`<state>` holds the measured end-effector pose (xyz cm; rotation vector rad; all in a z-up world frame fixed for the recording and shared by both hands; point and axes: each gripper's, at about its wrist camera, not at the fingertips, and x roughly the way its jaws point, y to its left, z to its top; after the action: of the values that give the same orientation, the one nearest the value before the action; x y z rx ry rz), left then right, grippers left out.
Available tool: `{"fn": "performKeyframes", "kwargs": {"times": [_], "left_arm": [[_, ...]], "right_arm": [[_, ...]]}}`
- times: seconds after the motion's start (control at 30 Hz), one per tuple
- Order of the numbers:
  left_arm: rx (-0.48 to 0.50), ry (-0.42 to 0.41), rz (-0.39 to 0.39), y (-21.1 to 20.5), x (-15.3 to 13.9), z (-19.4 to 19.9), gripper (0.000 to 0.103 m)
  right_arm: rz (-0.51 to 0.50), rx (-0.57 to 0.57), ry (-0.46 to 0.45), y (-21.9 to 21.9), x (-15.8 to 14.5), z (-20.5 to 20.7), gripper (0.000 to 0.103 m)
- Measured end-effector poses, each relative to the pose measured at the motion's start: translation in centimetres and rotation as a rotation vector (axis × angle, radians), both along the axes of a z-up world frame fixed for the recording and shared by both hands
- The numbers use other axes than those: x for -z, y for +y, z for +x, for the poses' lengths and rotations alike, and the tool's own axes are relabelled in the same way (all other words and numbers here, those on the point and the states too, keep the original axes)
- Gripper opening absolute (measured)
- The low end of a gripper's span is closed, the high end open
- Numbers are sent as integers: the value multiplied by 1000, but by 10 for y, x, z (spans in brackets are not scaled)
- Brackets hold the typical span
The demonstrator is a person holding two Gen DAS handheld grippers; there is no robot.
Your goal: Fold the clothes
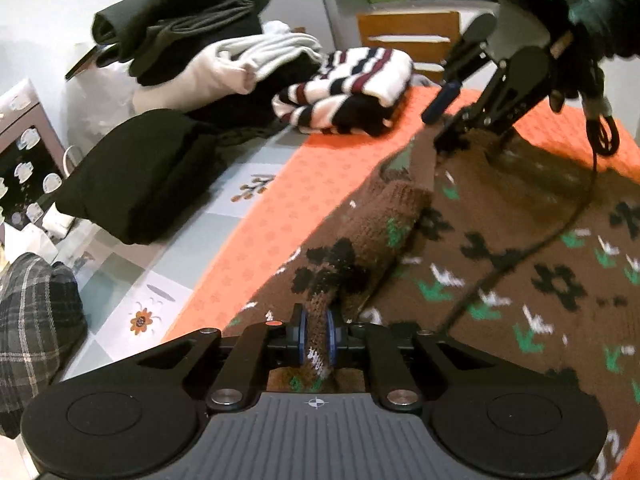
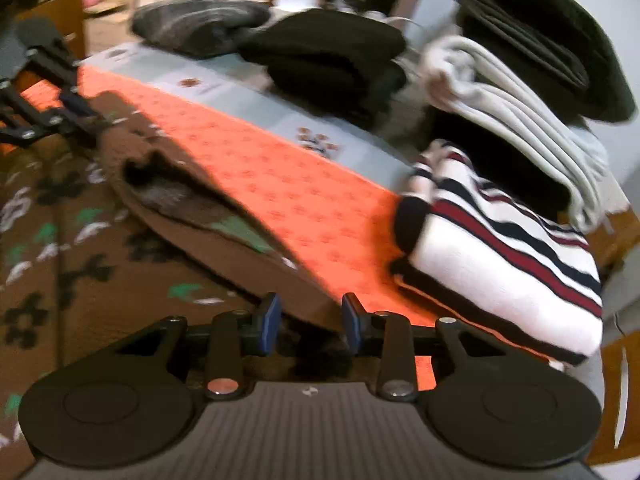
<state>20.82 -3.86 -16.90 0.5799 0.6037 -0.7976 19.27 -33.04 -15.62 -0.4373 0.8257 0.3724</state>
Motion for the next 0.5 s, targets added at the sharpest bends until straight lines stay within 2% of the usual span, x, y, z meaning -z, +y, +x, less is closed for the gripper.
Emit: {"fn": "performKeyframes", "kwargs": {"times": [0.13,0.23,0.5], "left_arm": [[-9,3,25,-3,7,5,13],[-16,1,10,-2,6,4,19],[-68,13,-72,19,-14,-14,35]], "right_arm": [[2,40,5,-10,11,10,39],[-1,54,12,-13,16,12,39],[86,92,-23,-19,-13,-11,40]]}}
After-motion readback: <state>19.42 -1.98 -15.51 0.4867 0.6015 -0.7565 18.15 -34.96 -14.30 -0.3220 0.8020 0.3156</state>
